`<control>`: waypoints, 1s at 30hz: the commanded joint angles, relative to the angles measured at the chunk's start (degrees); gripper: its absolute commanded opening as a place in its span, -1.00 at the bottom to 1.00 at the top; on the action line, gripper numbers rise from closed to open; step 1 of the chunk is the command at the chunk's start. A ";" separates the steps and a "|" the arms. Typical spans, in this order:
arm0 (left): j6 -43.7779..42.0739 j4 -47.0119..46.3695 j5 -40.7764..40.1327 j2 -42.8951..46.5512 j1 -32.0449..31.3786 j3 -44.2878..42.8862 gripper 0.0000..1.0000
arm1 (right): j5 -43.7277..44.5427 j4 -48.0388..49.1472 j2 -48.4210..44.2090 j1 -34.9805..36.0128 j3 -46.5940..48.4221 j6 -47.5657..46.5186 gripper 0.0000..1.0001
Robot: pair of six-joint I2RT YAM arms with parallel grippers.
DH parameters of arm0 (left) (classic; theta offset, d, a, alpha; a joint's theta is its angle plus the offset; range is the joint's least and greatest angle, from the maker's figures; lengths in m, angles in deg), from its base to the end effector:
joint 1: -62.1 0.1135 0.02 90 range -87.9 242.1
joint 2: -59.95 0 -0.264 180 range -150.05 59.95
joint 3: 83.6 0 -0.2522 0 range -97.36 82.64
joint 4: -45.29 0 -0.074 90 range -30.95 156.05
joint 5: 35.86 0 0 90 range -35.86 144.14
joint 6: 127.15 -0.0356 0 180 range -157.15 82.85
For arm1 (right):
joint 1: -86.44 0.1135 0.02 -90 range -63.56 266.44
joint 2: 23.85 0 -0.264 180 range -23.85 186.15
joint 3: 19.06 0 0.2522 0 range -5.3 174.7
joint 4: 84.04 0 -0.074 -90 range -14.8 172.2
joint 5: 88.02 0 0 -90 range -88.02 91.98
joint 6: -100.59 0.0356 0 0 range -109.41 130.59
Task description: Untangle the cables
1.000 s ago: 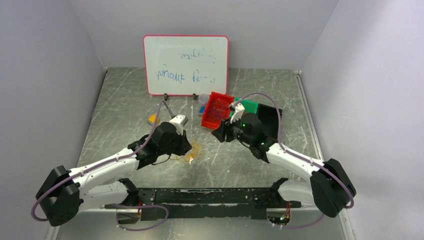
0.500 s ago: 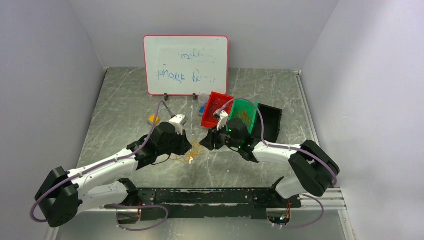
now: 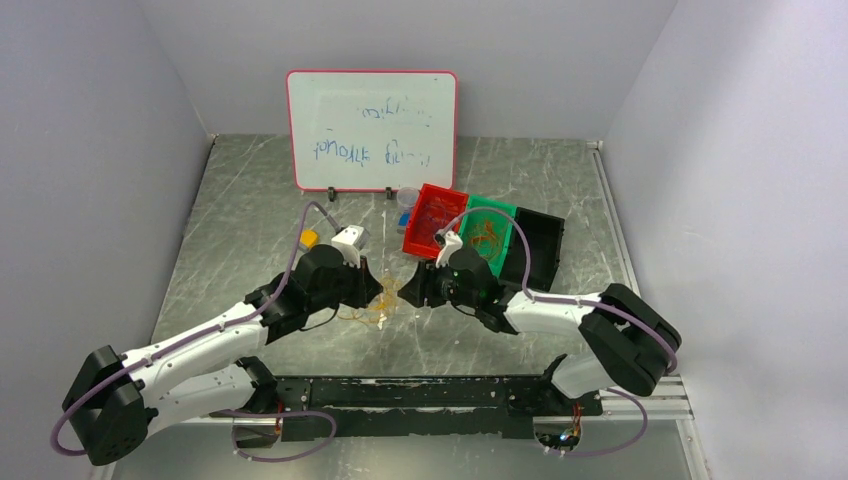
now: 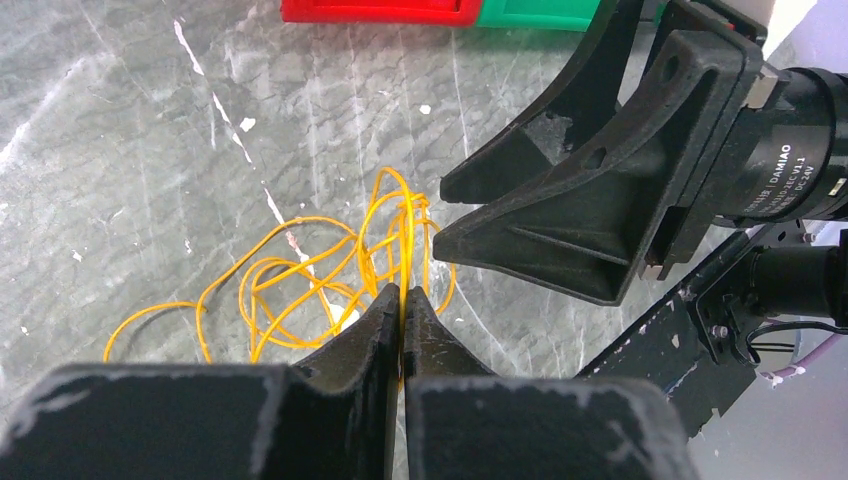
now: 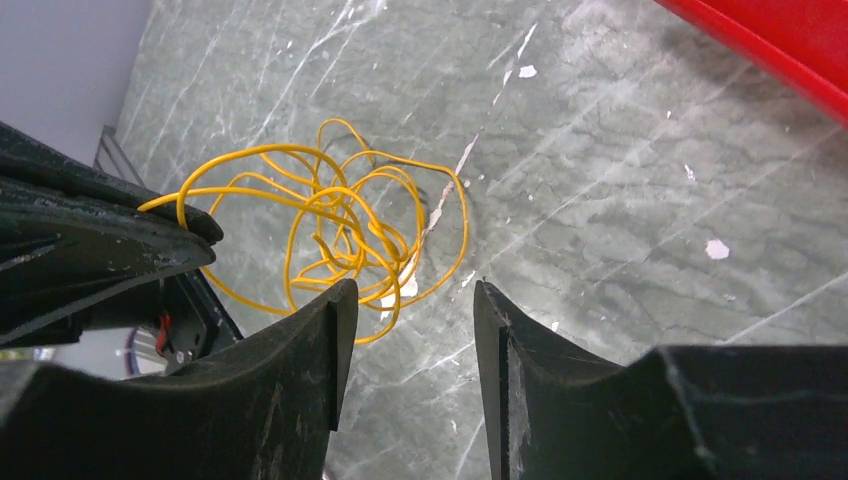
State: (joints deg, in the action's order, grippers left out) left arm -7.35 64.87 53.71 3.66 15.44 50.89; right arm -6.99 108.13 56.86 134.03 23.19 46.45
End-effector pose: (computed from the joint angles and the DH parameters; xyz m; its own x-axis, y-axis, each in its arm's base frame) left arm 0.1483 -0.1568 0.2305 -0.6602 -0.0244 -0.7507 0.4549 0.7823 -0.4255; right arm 0.1798 0.2051 0.1688 -0.7246 0.0648 -0.6862 -0.4925 0.6478 0.5812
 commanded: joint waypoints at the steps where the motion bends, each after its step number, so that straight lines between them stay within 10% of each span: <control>1: 0.50 -1.41 -0.99 0.49 -0.21 0.46 -0.86 | 2.93 1.21 -0.20 0.73 -0.83 6.55 -0.01; 10: 0.29 -0.61 -2.01 0.66 -0.22 0.06 -0.86 | 0.03 3.16 3.03 1.79 0.02 9.35 -0.07; 25: 0.68 0.69 -3.46 2.02 -0.22 -0.16 -0.86 | 4.25 1.80 5.18 2.06 0.86 8.43 -0.98; 30: 1.19 4.09 -6.26 3.61 -0.19 -0.54 -0.86 | 12.24 -7.98 2.70 2.05 3.41 2.02 -1.00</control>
State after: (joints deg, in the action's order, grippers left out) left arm -6.91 66.23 50.98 5.54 15.42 50.89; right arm -2.54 107.65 61.55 135.80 23.81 54.06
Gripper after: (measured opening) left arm 0.077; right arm 0.010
